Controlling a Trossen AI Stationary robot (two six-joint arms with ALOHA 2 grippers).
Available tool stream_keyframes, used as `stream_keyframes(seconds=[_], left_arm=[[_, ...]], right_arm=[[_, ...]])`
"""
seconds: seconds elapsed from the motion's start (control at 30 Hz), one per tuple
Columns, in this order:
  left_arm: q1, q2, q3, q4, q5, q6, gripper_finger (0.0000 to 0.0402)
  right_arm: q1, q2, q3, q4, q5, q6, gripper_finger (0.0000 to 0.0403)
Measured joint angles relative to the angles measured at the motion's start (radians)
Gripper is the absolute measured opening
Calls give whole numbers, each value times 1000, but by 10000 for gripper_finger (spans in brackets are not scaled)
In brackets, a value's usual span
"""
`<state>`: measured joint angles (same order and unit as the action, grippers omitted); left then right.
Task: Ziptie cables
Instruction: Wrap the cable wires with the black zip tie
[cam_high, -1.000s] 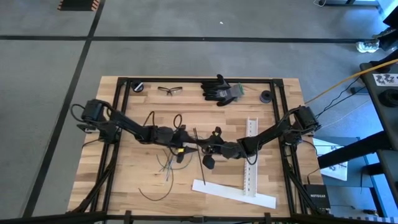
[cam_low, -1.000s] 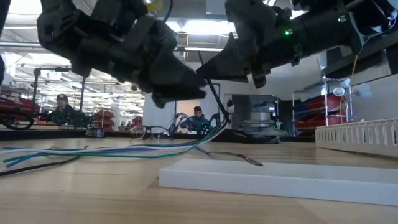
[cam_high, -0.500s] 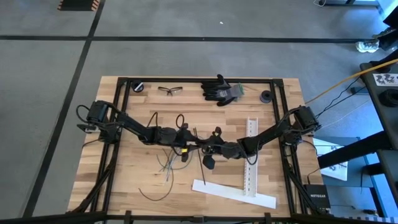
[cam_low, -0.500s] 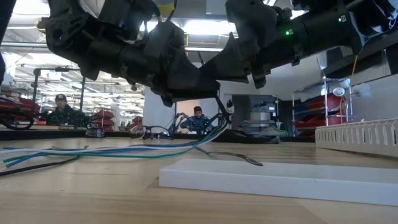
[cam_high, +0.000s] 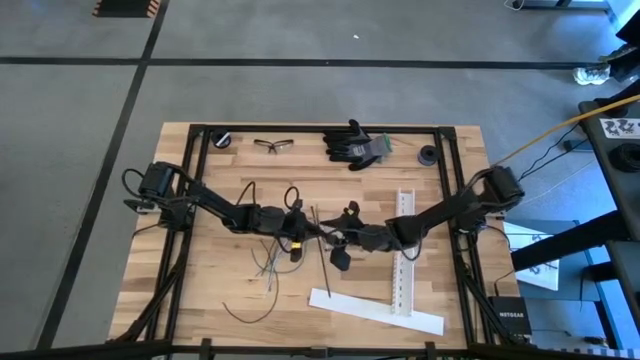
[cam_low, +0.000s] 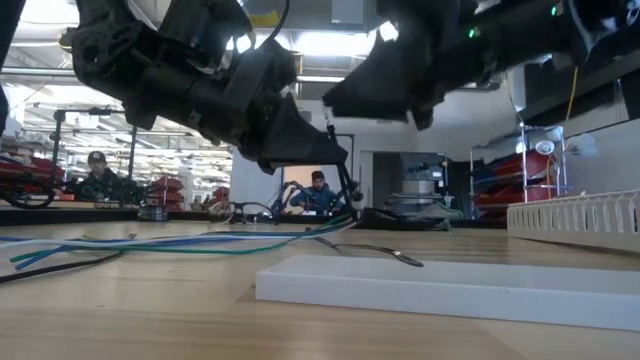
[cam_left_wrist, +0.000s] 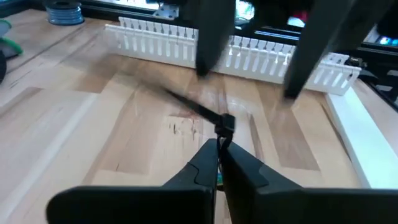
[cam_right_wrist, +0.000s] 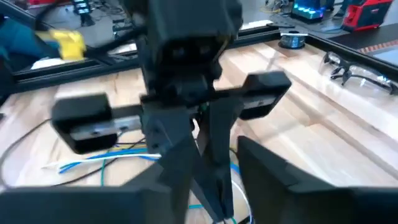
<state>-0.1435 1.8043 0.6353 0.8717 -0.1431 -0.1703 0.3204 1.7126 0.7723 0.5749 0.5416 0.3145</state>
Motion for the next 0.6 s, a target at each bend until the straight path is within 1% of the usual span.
stream_keyframes(seconds=[0.1,0.17,0.27,0.3,0.37,0.47,0.6], left_arm=[[-3,0,0,-5,0,4,0],[-6,0,0,-8,0,6,0],[-6,0,0,-11,1,6,0],[-5,0,0,-11,1,7,0],[-6,0,0,-9,1,15,0],[-6,0,0,-1,1,10,0],[-7,0,-1,3,1,6,0]], right_arm=[[0,-88,1,-147,-4,0,162],[0,-147,2,-277,-8,2,179],[0,-173,0,-409,-57,38,189],[0,-171,-6,-421,-80,46,188],[0,-141,-22,-387,-118,49,183],[1,-67,-53,-324,-125,53,171],[0,41,-52,-104,-124,22,161]])
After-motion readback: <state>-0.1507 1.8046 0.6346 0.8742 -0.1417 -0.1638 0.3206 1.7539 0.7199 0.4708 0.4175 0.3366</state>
